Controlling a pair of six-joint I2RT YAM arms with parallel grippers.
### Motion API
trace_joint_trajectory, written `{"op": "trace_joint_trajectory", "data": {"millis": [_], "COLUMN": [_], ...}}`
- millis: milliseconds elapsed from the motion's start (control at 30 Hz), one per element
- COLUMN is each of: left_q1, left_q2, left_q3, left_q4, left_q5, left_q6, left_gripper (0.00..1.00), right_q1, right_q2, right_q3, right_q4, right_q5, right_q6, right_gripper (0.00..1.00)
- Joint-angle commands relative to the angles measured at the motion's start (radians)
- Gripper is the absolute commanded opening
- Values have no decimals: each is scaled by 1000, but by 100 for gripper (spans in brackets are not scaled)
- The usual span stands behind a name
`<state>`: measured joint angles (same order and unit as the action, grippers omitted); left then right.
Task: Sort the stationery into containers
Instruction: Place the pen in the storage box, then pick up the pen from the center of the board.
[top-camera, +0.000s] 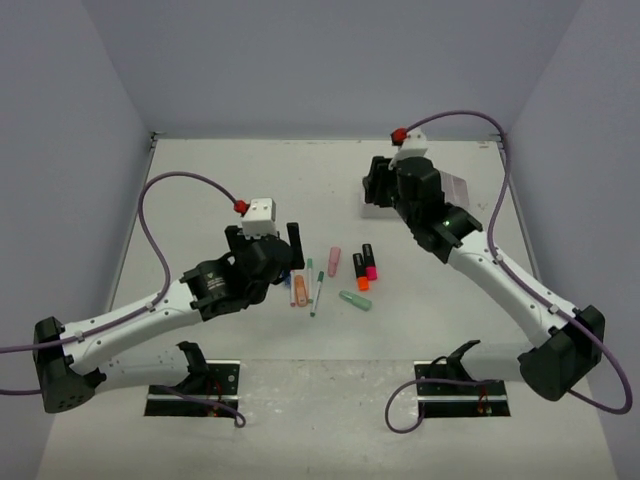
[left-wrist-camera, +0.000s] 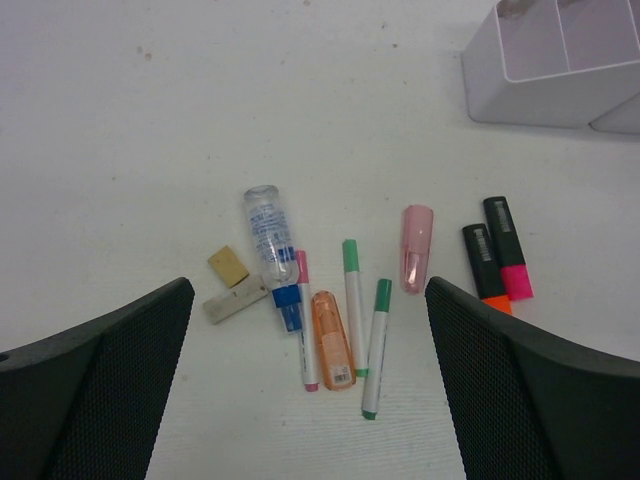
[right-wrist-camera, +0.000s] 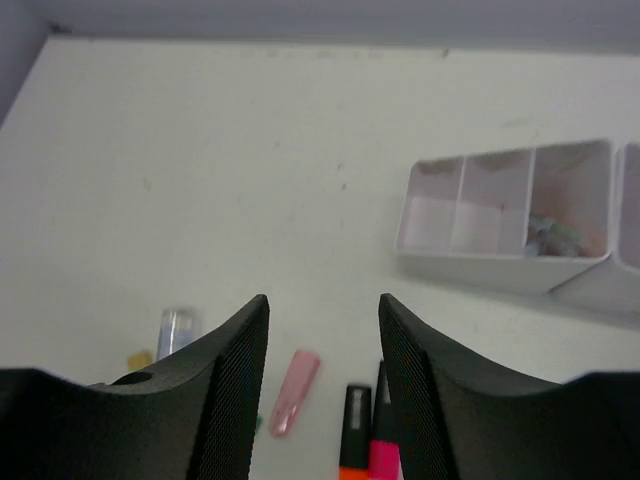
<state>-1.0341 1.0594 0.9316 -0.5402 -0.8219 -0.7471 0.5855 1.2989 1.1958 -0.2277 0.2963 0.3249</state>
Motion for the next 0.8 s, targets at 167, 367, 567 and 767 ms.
{"op": "trace_joint_trajectory", "data": {"millis": [167,367,567,767], "left_q1": [5,5,4,5], "left_q2": [-32,17,46,43], "left_q3": [17,-3,-35,-47], "left_q4": [-19,1,54,80], "left_q5": [16,62,122,146], "left_q6": [-2,-5,4,13], "left_gripper": [100,100,100,100], "right_q1": [93,92,82,56], "right_q2": [137,239,338,371], "right_q3": [-205,-204,-185,-184], "right_q4": [-263,-270,-262,-246], "right_q5": [-81,-31,-38,-60], "right_q6": [151,165,175,167], "right_gripper": [49,47,44,41]}}
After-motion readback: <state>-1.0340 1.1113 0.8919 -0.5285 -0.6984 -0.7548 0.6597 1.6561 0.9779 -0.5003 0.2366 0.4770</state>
